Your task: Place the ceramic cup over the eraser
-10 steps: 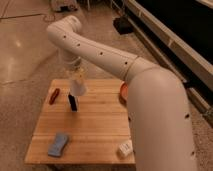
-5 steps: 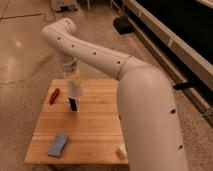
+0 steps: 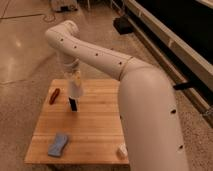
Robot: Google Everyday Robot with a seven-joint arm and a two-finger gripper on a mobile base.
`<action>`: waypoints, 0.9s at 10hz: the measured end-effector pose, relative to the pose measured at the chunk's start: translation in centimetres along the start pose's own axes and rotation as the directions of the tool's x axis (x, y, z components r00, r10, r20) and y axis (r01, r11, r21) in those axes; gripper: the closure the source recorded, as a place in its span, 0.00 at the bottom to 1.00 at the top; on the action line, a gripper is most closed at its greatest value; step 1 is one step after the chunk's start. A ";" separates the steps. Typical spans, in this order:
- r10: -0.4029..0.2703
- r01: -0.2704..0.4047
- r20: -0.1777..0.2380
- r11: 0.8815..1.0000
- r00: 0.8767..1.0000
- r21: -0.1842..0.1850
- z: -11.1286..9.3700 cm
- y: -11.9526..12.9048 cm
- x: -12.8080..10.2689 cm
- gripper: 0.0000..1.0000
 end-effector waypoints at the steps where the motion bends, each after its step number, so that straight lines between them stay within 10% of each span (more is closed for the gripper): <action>1: 0.000 0.000 0.000 1.000 1.000 0.015 -0.3 -0.6 0.3 0.99; 9: -0.048 0.047 0.035 0.999 0.998 0.026 0.3 -3.0 -0.6 0.99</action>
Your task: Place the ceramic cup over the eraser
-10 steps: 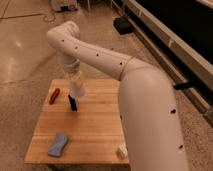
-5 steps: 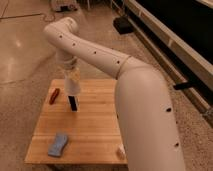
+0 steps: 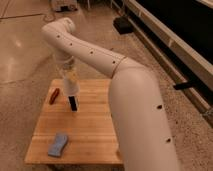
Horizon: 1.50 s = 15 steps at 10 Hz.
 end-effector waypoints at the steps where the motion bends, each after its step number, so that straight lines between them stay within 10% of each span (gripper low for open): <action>1: -0.004 0.004 0.005 1.000 1.000 -0.007 0.3 0.0 0.0 0.99; 15: -0.019 0.021 0.040 0.998 0.999 -0.058 5.4 0.3 0.7 0.97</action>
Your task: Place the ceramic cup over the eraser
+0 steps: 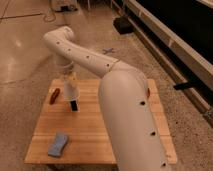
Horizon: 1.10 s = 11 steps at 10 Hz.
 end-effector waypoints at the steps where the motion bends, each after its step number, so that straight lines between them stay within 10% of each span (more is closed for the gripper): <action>1: 0.000 0.000 0.003 1.000 1.000 -0.001 0.8 0.0 0.0 0.88; 8: -0.008 0.009 0.018 1.000 1.000 -0.006 2.9 -0.6 -0.6 0.47; 11: -0.009 0.009 0.012 1.000 1.000 -0.016 5.0 -0.4 0.0 0.44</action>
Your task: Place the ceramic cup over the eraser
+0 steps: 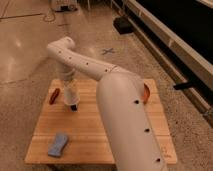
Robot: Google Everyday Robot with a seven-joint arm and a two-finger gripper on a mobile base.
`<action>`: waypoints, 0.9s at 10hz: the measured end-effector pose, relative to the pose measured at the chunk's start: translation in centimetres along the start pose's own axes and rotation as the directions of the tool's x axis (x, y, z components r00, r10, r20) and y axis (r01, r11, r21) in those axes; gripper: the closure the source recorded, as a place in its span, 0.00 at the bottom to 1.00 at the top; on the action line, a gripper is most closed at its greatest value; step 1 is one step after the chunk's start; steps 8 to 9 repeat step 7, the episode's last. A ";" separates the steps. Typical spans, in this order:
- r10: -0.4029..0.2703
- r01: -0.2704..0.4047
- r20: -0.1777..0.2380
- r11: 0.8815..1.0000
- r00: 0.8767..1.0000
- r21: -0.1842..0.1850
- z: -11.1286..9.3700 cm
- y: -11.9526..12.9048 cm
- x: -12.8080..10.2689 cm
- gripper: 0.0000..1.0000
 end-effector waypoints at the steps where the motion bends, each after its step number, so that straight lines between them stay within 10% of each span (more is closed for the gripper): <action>1: -0.003 0.003 0.001 1.000 1.000 -0.002 0.3 0.0 -0.1 0.44; 9: -0.007 0.007 -0.002 1.000 1.000 -0.009 -0.7 0.8 -1.2 0.44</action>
